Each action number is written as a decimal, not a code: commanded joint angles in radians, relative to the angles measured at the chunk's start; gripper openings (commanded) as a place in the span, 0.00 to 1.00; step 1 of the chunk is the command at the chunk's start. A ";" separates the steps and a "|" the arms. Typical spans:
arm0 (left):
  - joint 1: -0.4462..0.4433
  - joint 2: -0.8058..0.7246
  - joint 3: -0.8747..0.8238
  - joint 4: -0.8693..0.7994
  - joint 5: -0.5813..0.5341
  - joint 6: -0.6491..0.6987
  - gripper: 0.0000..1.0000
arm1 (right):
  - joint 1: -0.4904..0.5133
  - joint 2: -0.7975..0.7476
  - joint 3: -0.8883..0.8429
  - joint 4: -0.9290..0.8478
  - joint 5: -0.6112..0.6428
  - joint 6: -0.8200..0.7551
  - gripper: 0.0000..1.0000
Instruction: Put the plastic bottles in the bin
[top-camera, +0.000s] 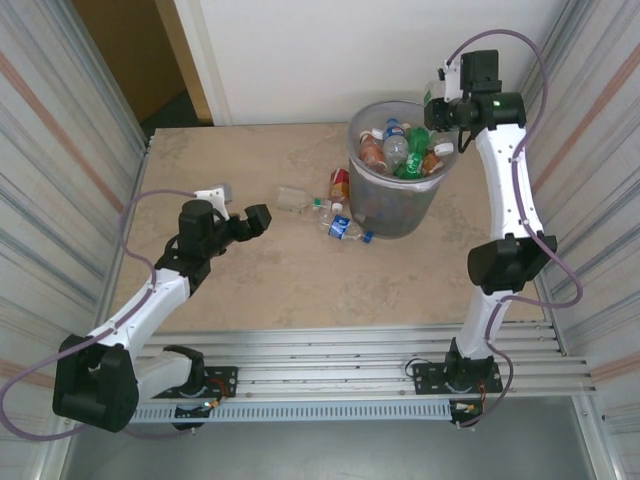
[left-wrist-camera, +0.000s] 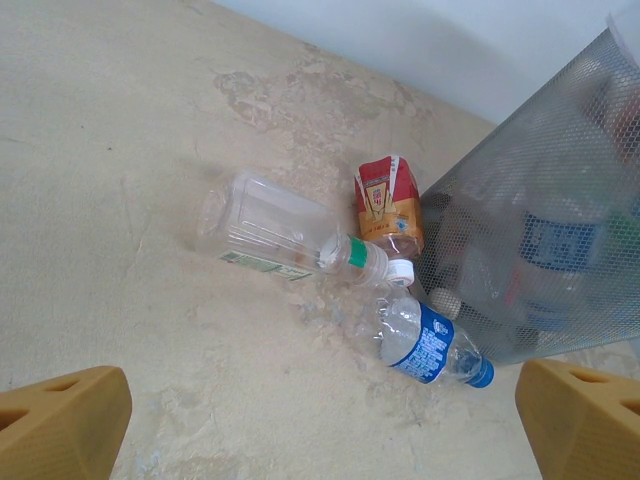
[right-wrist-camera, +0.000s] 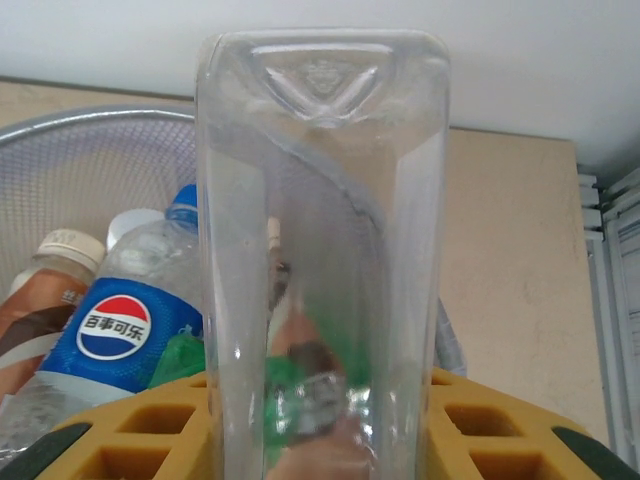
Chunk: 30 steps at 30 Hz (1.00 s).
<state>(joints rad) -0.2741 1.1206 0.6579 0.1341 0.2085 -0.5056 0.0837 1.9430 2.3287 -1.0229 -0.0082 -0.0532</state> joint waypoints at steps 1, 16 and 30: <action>0.000 -0.009 -0.004 0.002 -0.014 -0.002 0.99 | 0.007 0.030 0.027 -0.032 0.043 -0.044 0.30; 0.000 -0.010 -0.006 0.000 -0.013 -0.002 0.99 | 0.036 0.040 -0.050 -0.036 0.067 -0.081 0.36; 0.000 -0.008 -0.001 -0.003 -0.008 -0.001 0.99 | 0.055 -0.012 -0.063 -0.011 0.024 -0.105 0.79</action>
<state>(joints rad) -0.2741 1.1210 0.6579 0.1307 0.2089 -0.5056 0.1246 1.9747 2.2677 -1.0454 0.0433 -0.1436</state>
